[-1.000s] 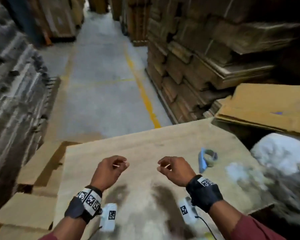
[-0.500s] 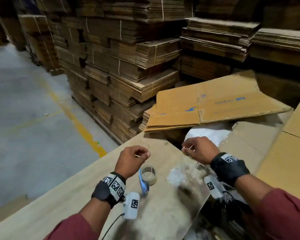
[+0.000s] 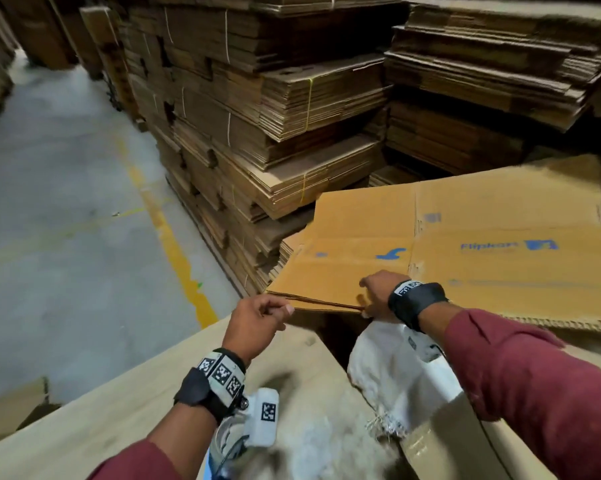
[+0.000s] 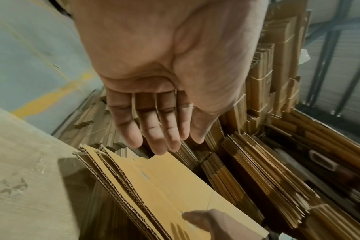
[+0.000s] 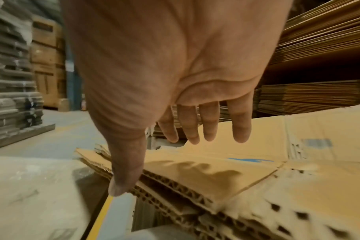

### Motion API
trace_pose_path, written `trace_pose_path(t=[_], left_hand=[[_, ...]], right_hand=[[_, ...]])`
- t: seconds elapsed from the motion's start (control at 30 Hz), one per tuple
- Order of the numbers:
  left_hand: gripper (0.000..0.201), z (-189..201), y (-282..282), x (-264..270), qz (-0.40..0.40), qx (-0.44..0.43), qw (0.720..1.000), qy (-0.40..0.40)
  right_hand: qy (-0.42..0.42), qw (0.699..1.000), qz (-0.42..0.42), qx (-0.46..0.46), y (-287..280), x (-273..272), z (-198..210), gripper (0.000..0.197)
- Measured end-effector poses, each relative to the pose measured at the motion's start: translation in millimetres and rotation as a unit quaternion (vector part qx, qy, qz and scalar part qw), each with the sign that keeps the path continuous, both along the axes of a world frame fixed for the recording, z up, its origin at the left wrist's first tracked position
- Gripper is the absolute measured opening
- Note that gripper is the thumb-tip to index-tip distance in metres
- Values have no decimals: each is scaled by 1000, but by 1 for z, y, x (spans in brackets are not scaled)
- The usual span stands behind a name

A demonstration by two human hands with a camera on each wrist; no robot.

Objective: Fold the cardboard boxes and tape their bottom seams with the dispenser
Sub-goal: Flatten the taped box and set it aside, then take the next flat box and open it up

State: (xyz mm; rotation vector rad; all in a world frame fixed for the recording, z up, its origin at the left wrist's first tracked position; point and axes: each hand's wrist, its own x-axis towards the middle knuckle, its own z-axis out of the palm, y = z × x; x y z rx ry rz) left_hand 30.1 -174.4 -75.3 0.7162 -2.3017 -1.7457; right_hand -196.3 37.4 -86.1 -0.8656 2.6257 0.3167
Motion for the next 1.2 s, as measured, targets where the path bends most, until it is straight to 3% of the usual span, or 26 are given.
trace_pose_path(t=[0.13, 0.23, 0.33, 0.4, 0.5, 0.6, 0.73, 0.77, 0.87, 0.97, 1.03, 1.1, 1.2], left_hand=[[5, -11, -3, -19, 31, 10, 999, -17], [3, -17, -5, -26, 47, 21, 998, -35], [3, -19, -4, -30, 51, 34, 997, -44], [3, -18, -3, -34, 49, 49, 997, -46], [8, -13, 0, -36, 54, 102, 992, -40], [26, -14, -4, -35, 67, 130, 988, -59], [103, -36, -21, -2, 122, 83, 972, -184], [115, -45, -26, 14, 127, 81, 966, -209], [116, -62, -40, 75, 124, 82, 959, -241], [118, -71, -59, 142, 215, 35, 937, -272], [129, -71, -75, 180, 318, 47, 911, -258], [135, -65, -94, 217, 418, 144, 879, -176], [94, -44, -115, 260, 468, 315, 826, 1]], right_hand=[[-49, 995, 40, 73, -17, -55, -58, 61], [-73, 989, 66, 108, -24, -32, -18, 35], [-64, 991, 75, 86, -27, -26, 11, 9], [-33, 995, 77, 59, -32, -26, 32, 26], [36, 994, 100, 13, -42, -14, 81, 33], [63, 988, 135, -47, -57, 17, 120, 46], [65, 973, 190, -115, -94, 70, 140, 63], [62, 970, 196, -128, -105, 83, 139, 65], [54, 965, 206, -156, -134, 120, 134, 69], [69, 954, 214, -196, -166, 156, 141, 70], [78, 946, 224, -221, -190, 176, 155, 68], [82, 934, 241, -251, -219, 203, 175, 66], [81, 919, 253, -290, -263, 250, 209, 62]])
